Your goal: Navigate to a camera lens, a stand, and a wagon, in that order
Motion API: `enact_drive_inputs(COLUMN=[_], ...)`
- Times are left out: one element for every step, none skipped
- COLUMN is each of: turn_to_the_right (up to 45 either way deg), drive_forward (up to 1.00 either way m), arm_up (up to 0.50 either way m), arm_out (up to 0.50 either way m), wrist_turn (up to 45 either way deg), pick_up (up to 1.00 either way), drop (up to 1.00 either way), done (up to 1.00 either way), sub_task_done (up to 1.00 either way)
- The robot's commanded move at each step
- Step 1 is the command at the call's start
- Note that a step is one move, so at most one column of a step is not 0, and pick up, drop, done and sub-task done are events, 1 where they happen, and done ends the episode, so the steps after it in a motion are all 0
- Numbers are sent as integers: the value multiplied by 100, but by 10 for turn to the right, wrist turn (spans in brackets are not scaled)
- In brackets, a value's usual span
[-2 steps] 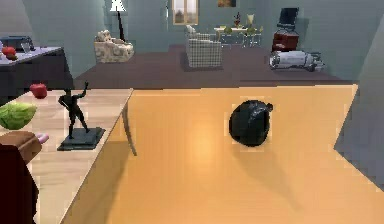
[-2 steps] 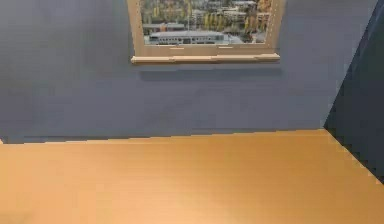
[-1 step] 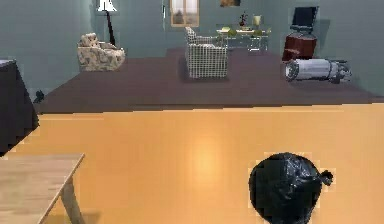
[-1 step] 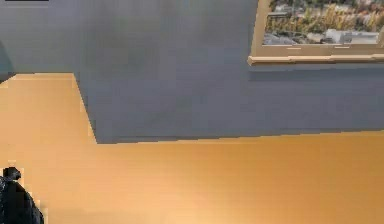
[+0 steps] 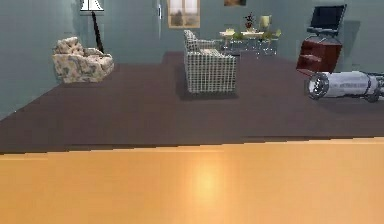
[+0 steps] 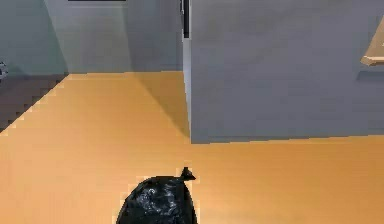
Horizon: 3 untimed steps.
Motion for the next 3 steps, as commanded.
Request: enact_drive_inputs(turn_to_the_right=[-60, 0, 240], drive_forward=[0, 45, 0], arm_up=[0, 0, 0], arm_out=[0, 0, 0], wrist_turn=[0, 0, 0], pick_up=[0, 0, 0], drop=[0, 0, 0], done=[0, 0, 0], sub_task_done=[0, 0, 0])
